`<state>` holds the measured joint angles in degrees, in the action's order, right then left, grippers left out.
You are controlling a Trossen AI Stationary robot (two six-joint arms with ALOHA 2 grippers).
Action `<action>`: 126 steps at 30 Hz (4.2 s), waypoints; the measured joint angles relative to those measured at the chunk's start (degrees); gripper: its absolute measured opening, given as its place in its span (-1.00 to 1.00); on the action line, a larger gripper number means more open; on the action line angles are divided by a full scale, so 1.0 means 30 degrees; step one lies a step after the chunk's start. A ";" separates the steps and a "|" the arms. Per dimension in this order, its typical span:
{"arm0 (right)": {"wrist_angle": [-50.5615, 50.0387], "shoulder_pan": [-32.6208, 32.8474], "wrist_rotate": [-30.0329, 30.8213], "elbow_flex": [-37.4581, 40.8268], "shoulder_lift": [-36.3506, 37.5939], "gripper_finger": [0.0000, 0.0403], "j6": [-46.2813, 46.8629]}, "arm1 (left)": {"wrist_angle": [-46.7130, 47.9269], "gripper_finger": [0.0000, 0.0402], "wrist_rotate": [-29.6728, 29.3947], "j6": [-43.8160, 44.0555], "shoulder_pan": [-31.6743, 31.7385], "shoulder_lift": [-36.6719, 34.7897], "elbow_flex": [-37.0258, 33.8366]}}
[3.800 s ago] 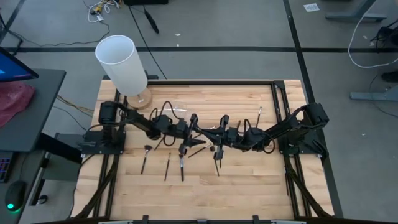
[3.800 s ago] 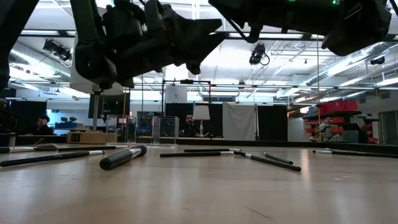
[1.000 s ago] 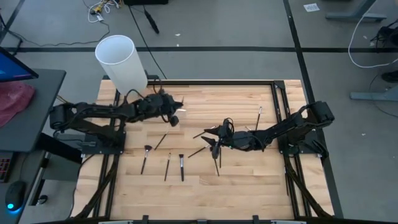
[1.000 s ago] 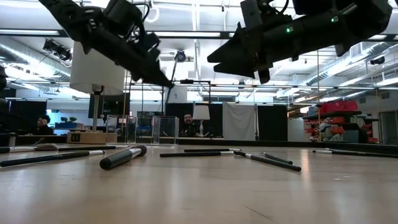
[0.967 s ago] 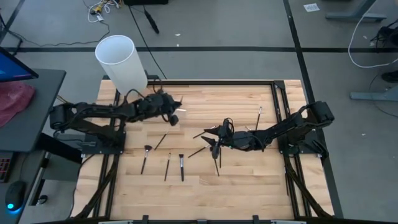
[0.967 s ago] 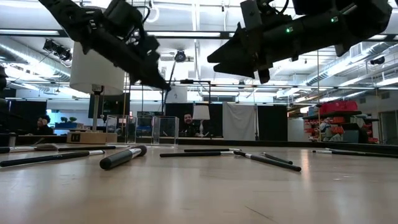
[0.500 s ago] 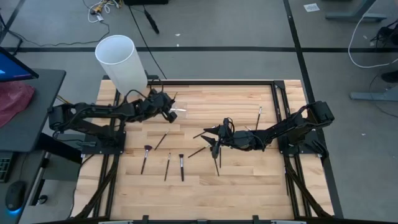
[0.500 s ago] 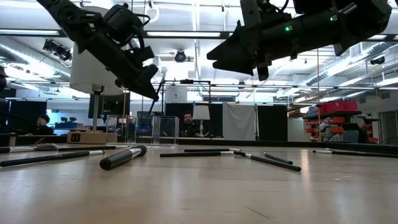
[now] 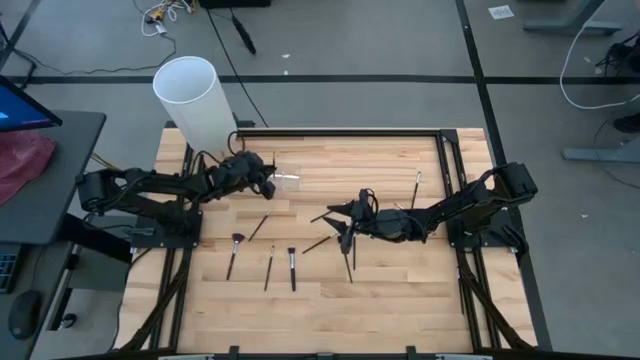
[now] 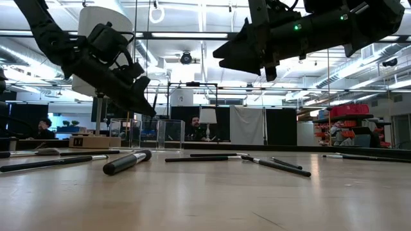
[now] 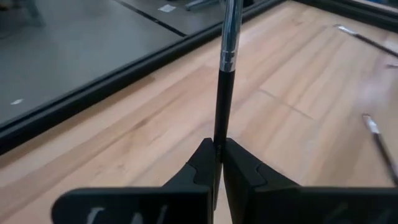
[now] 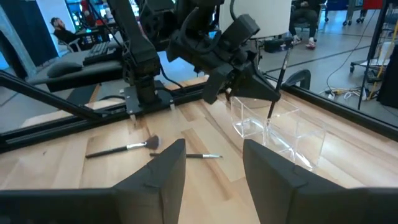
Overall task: Put items in baskets/containers
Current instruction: Put the eyeshadow brush into the transparent organizer, then put the highlighter brush into the transparent organizer
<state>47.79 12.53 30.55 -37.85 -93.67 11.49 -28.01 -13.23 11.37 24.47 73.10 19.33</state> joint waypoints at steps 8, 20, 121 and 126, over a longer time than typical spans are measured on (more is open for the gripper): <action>0.0518 -0.0071 0.0000 0.0000 0.0000 -0.20 0.0000 | -0.0050 -0.89 0.0134 -0.0006 0.0260 0.0247 0.0007; 0.0946 -0.0057 0.0000 0.0007 0.0000 -0.20 0.0000 | -0.0707 -0.86 0.0997 -0.0012 0.0401 0.1588 0.0073; -0.2158 -0.3039 -0.2555 0.3141 -0.0007 -0.20 -0.0940 | 0.4869 -0.06 0.0194 -0.2135 -0.9094 0.1576 0.4224; -0.0173 -0.3029 -0.2570 0.4133 -0.0007 -0.20 -0.0679 | 1.1777 -0.10 -0.0586 -0.0684 -0.9488 0.2812 0.7826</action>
<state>47.27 3.44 22.83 -25.45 -93.69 9.45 7.32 -14.99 9.31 -4.00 81.54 42.81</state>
